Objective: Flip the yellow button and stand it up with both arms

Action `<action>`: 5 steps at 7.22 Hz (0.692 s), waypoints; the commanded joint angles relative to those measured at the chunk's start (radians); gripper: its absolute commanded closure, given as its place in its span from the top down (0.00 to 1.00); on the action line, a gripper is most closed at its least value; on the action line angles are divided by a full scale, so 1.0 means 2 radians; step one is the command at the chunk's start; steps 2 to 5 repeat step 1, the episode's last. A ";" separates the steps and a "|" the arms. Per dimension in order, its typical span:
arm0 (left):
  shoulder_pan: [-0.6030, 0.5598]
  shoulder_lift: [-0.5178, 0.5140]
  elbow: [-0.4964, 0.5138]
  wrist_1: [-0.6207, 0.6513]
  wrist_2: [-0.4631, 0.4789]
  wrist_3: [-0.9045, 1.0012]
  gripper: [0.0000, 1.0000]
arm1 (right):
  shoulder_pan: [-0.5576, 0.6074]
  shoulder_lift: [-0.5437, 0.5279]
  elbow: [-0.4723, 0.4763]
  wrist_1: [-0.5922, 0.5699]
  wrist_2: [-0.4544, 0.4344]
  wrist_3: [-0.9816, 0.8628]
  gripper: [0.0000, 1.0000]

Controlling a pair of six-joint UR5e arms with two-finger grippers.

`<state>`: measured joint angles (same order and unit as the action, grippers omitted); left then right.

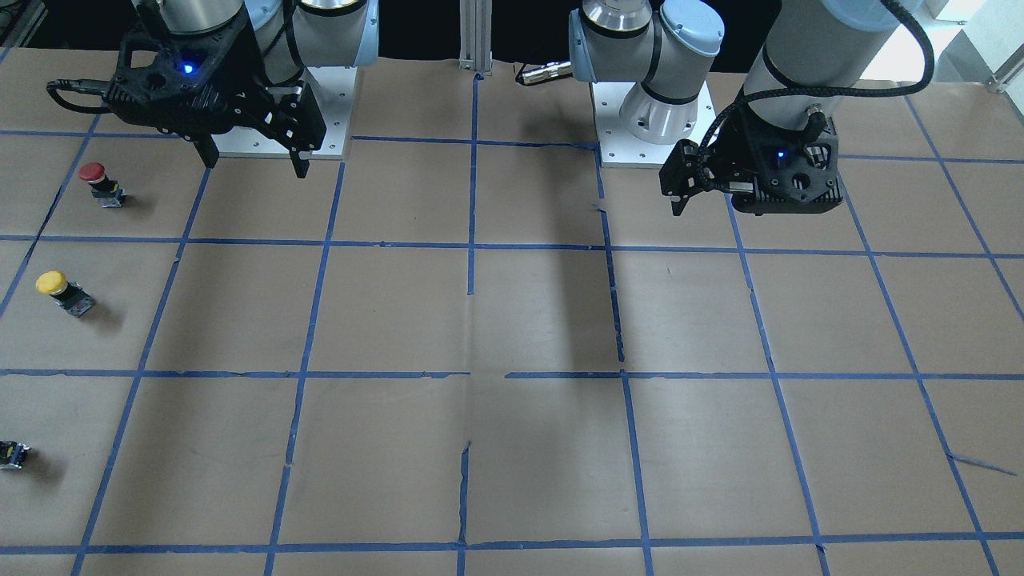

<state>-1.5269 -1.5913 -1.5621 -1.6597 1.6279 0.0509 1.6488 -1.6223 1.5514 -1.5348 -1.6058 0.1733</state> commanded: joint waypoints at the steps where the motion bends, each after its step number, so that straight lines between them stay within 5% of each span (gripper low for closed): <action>1: 0.000 0.000 -0.007 0.000 0.001 -0.002 1.00 | 0.000 0.000 0.002 0.000 0.000 0.000 1.00; 5: 0.000 0.000 -0.007 0.000 0.001 -0.002 1.00 | 0.000 0.000 0.002 0.000 0.000 0.000 1.00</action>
